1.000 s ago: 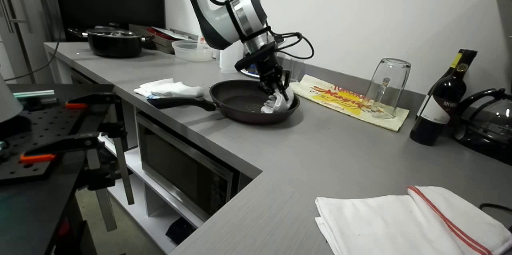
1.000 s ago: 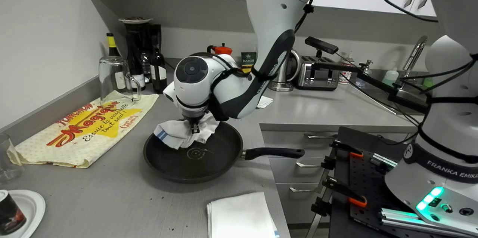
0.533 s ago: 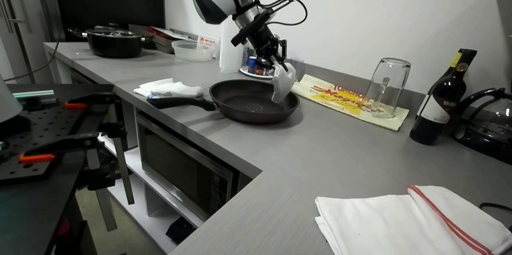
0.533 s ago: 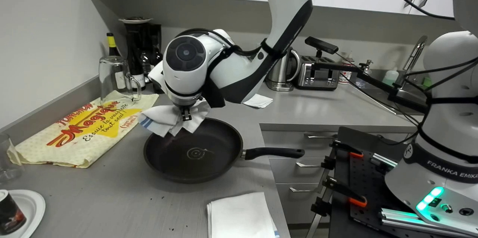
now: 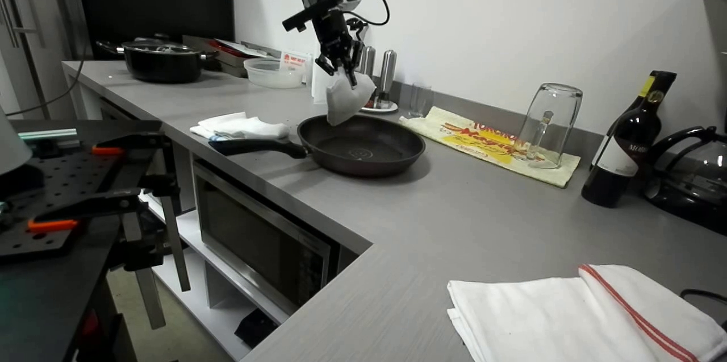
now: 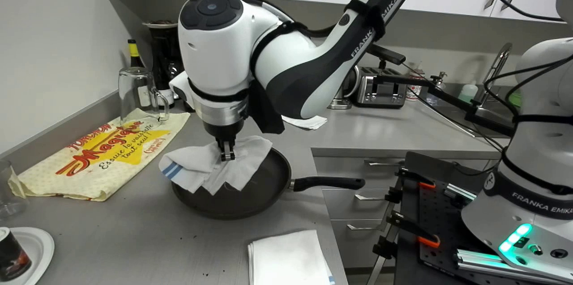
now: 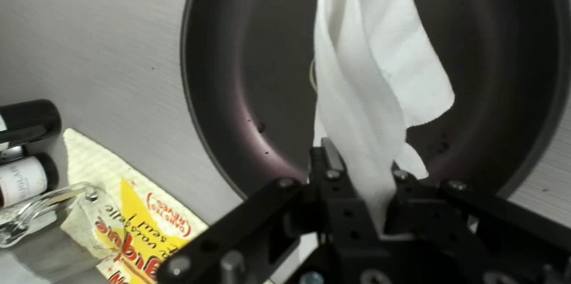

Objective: Use the white and blue towel to wipe the pan

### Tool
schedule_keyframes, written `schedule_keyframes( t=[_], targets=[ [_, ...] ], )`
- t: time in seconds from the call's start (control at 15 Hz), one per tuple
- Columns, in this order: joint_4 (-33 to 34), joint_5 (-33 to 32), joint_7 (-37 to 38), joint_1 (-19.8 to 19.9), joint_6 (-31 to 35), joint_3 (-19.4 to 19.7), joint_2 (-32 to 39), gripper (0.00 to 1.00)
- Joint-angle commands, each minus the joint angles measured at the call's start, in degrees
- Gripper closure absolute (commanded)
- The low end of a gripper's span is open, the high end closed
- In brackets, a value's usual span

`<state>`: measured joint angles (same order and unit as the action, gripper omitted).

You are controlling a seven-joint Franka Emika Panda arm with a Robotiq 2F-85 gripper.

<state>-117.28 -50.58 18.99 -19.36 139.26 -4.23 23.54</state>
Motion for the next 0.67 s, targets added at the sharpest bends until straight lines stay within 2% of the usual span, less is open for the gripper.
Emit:
schedule_keyframes(
  t=[0.0, 0.27, 0.6],
  targets=[
    [-2.51, 6.6, -1.41, 0.64, -2.14, -3.76, -1.28, 0.96],
    [-3.6, 13.34, -1.58, -0.84, -3.75, -6.23, 0.45, 0.96],
    [-4.55, 18.4, -2.42, -3.48, -4.33, -8.47, 0.1, 0.96]
  ],
)
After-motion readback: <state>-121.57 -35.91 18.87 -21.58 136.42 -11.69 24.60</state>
